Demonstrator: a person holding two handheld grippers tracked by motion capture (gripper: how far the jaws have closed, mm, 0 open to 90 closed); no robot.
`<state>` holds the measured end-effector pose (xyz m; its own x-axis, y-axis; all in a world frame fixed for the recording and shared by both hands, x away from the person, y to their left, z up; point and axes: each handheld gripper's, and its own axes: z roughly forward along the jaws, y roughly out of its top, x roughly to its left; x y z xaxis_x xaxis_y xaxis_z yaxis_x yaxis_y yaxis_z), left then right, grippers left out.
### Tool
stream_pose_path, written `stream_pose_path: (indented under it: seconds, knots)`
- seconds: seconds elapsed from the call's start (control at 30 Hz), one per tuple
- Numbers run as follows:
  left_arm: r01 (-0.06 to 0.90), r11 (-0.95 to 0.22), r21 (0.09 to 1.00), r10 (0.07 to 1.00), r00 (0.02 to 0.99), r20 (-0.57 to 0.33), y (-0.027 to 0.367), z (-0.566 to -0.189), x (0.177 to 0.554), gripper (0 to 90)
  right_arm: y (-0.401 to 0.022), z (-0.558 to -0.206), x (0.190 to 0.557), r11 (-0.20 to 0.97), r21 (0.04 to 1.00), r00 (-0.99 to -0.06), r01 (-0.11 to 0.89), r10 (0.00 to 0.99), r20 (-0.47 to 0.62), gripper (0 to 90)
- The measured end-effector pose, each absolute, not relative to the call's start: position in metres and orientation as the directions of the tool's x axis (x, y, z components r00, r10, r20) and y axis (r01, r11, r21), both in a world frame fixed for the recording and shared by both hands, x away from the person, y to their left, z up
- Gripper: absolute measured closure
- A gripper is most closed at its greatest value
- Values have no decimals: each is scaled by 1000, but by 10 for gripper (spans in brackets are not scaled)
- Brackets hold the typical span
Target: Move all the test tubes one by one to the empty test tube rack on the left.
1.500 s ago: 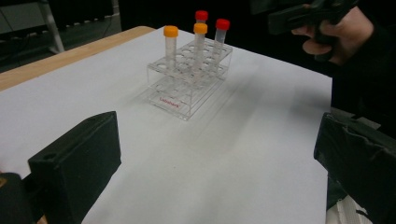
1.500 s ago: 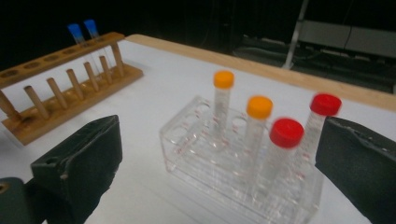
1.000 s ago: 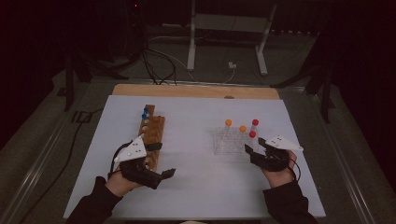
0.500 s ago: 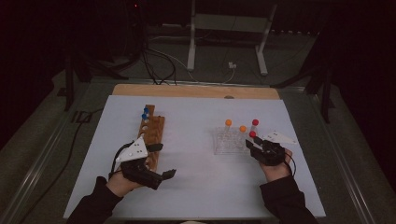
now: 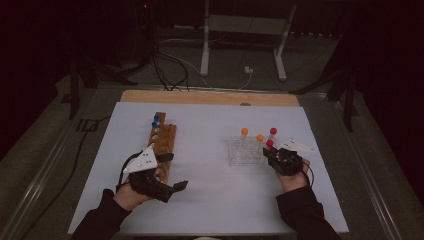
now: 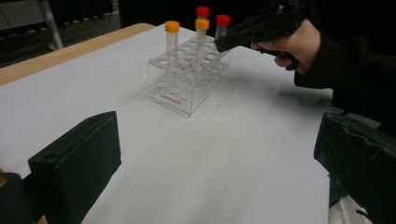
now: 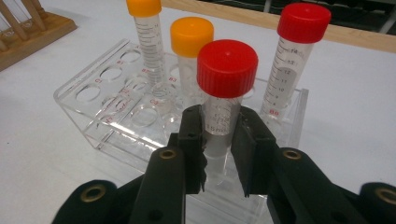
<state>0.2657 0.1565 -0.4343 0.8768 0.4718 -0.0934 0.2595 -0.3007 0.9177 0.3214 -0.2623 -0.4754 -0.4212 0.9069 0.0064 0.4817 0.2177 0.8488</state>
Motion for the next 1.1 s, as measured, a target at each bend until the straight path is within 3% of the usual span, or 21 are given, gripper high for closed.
stream_pose_path:
  seconds: [0.73, 1.1]
  knots:
    - [258, -300, 918, 471, 877, -93, 157, -432, 266, 16, -262, -434, 296, 230, 918, -426, 323, 901, -75, 741]
    - [262, -303, 916, 464, 880, -98, 155, -431, 266, 16, -244, -430, 288, 238, 921, -520, 310, 853, -45, 741]
